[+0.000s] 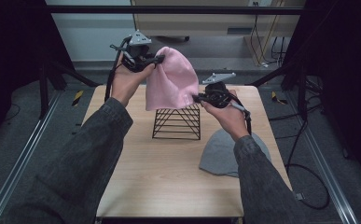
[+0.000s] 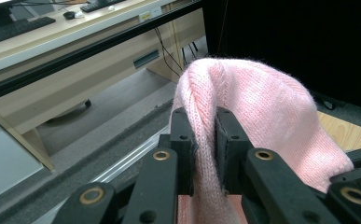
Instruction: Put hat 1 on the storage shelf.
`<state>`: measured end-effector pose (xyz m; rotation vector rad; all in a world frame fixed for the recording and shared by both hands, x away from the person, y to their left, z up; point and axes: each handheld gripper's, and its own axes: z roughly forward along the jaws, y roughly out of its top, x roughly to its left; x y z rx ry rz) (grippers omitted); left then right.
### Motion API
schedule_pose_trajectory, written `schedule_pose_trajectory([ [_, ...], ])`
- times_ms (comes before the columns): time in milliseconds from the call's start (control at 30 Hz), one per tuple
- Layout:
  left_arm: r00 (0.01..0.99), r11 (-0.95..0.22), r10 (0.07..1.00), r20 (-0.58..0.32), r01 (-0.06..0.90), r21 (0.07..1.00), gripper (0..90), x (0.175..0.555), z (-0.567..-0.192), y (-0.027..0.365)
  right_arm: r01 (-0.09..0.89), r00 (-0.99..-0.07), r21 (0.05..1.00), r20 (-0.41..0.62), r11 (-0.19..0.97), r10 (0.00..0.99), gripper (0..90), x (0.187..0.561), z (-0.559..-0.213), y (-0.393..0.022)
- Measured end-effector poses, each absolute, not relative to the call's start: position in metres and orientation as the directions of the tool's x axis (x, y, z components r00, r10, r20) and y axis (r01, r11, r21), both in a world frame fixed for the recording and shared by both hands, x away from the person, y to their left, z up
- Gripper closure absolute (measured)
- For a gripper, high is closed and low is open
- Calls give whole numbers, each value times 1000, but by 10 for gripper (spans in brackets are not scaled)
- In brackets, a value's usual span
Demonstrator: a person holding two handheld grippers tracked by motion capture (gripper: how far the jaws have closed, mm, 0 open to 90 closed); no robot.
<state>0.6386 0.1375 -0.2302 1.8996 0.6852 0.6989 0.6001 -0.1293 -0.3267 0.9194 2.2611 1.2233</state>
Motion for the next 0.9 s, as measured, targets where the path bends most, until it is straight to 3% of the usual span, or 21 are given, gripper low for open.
schedule_pose_trajectory([
  [900,722,-406,664,193,132,904,784,618,-257,122,407,-686,799,-52,443,725,818,597,-369,-135],
])
